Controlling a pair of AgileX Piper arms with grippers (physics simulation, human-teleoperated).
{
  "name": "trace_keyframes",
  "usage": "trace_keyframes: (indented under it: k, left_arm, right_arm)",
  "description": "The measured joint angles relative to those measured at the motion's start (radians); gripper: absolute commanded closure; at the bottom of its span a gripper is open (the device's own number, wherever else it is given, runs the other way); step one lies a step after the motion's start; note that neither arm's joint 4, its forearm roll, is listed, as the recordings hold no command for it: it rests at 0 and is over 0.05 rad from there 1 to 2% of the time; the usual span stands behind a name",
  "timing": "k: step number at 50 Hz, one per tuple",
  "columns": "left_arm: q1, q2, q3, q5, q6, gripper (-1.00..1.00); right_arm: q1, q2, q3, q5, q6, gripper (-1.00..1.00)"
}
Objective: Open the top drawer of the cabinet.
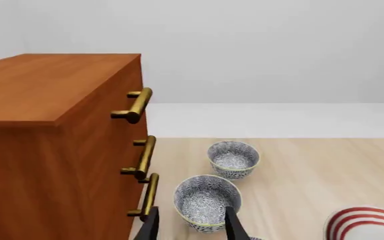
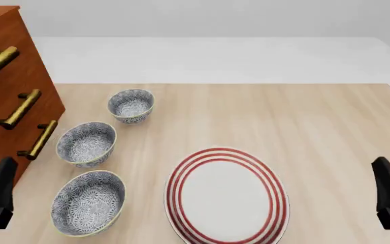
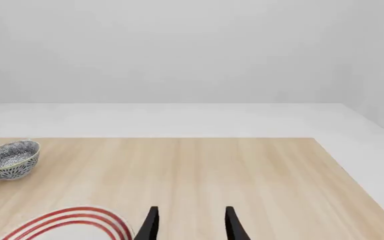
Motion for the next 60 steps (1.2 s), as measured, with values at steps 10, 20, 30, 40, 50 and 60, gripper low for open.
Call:
trace_keyframes:
  k: [10,20,30,40,50,60]
  left_arm:
    - [0.016,0.004,-0.001,-0.007,0.013,-1.00]
    - [0.068,-0.001,-0.006,-0.043,0.058,-1.00]
    - [0.112,-0.002,-0.021,-0.099,0.130,-1.00]
    - [0.130,-0.003,-0.033,-0.140,0.227,-1.00]
    - [0.139,0.003,-0.045,-0.157,0.351,-1.00]
    - [0.158,0.041,-0.054,-0.199,0.470,-1.00]
  right_arm:
    - [0.000,0.003,-0.002,-0.001,0.000,-1.00]
    - [0.000,0.004,-0.003,-0.001,0.000,-1.00]
    - [0.000,0.005,-0.003,-0.001,0.000,-1.00]
    - [0.000,0.005,-0.003,-0.001,0.000,-1.00]
    - [0.000,0.005,-0.003,-0.001,0.000,-1.00]
    - [0.000,0.005,-0.003,-0.001,0.000,-1.00]
